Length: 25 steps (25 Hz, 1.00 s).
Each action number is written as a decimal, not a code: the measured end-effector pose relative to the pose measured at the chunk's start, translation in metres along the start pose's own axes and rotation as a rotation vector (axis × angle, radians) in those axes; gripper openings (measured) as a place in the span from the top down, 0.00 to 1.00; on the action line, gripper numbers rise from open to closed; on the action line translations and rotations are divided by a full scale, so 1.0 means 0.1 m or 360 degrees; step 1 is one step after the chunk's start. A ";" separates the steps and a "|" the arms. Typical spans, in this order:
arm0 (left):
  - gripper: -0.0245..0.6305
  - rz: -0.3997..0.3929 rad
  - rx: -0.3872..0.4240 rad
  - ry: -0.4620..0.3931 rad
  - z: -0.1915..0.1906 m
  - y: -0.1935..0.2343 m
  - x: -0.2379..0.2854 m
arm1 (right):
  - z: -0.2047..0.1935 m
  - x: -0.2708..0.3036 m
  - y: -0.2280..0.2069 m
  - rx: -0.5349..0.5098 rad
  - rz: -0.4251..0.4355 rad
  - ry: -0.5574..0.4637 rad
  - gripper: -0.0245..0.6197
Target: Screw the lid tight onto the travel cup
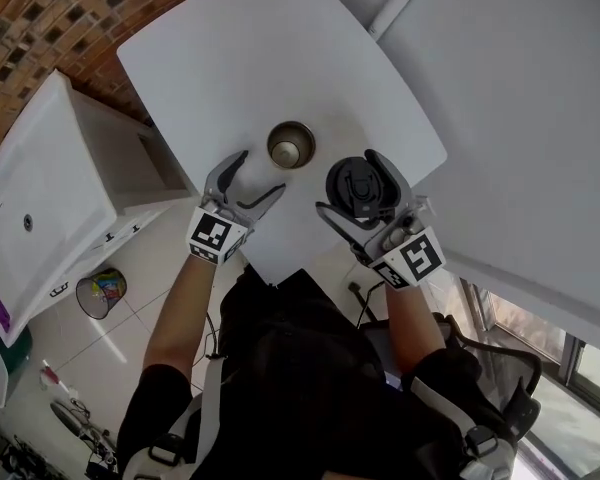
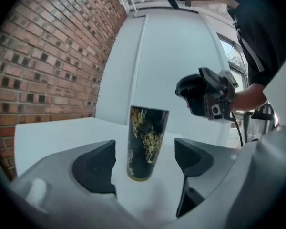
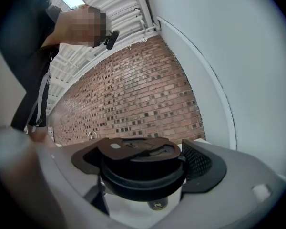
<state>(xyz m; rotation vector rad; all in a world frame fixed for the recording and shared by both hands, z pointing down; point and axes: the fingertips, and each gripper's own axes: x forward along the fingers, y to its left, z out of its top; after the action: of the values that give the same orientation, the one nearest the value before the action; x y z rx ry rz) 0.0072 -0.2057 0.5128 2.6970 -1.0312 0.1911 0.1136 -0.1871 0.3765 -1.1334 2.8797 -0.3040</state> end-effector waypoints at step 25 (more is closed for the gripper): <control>0.36 -0.0257 0.0063 0.0096 -0.41 -0.04 0.70 | -0.24 0.32 -0.05 -0.0131 0.0155 0.0071 0.22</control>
<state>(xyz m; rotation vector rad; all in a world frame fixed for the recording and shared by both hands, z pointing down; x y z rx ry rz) 0.0601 -0.2359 0.5663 2.7754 -0.7964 0.2635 0.0906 -0.2085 0.4023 -1.0056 3.0001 -0.2117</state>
